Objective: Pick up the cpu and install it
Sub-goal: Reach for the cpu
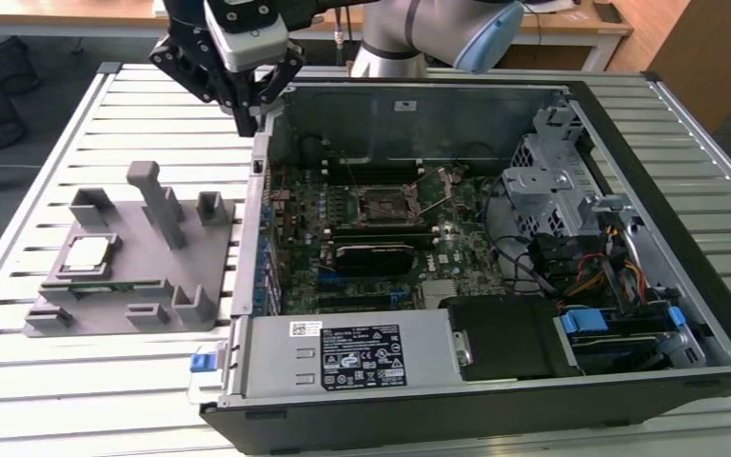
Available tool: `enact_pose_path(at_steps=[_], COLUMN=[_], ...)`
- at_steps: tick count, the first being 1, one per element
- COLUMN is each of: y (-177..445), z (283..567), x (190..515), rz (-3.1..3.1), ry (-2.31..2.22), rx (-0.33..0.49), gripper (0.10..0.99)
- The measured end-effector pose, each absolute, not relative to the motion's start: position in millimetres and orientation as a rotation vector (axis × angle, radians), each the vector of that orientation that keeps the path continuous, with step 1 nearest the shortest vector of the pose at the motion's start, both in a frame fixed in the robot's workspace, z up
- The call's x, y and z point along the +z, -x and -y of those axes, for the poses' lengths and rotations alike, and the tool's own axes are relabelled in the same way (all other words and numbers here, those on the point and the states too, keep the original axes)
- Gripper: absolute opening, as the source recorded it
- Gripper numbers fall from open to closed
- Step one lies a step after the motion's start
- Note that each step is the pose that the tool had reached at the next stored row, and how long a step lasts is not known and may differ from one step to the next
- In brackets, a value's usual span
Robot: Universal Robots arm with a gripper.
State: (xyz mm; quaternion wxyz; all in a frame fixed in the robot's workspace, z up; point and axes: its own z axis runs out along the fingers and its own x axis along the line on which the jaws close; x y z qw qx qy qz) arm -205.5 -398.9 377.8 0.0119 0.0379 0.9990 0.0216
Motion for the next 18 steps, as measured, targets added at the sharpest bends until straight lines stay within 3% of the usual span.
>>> enact_pose_path(at_steps=[18], y=[211.0], z=[398.9], x=[375.5], rz=[-3.115], ry=[-0.118], rx=[0.068], gripper=[0.106])
